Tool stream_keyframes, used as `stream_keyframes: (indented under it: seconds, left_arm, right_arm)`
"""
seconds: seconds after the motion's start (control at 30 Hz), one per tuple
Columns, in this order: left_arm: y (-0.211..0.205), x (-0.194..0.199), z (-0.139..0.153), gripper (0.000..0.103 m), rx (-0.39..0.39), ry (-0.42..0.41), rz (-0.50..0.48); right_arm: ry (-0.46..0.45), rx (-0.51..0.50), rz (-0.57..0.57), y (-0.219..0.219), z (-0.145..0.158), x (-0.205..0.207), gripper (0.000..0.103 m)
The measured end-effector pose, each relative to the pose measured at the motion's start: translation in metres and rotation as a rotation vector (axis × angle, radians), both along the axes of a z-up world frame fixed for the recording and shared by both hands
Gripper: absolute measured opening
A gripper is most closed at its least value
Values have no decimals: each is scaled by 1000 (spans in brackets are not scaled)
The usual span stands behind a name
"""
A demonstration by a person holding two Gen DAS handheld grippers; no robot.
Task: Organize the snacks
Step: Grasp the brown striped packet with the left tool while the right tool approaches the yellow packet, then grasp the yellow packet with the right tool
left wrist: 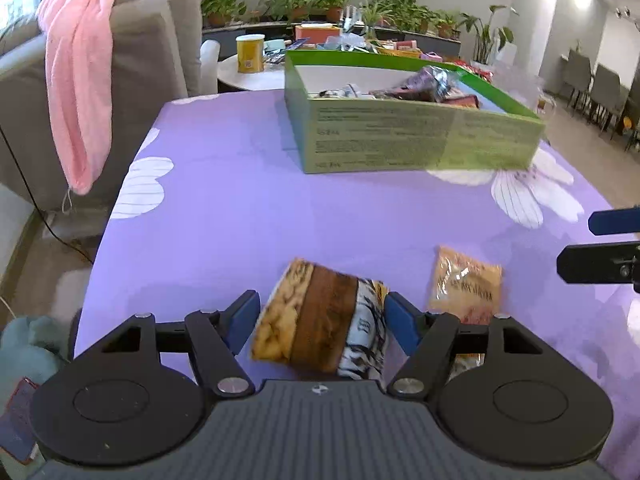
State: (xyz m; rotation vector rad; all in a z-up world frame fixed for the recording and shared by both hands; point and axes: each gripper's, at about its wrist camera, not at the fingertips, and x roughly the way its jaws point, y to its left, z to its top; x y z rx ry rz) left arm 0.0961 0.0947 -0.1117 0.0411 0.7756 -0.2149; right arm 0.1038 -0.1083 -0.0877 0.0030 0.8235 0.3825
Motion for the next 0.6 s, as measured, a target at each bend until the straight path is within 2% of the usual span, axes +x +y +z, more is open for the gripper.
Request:
stream_keyframes:
  seconds: [0.13, 0.23, 0.3, 0.6]
  left_arm:
    - [-2, -3, -2, 64, 14, -18, -15]
    - [0, -6, -1, 49, 3, -32, -31]
    - [1, -9, 1, 46, -11, -39, -19]
    - [15, -28, 14, 45, -81, -96, 28]
  right_arm:
    - [6, -8, 22, 4, -3, -12, 59]
    - [8, -12, 24, 3, -3, -17, 59]
    - [15, -13, 23, 3, -5, -19, 59]
    - [58, 12, 91, 24, -13, -19, 59]
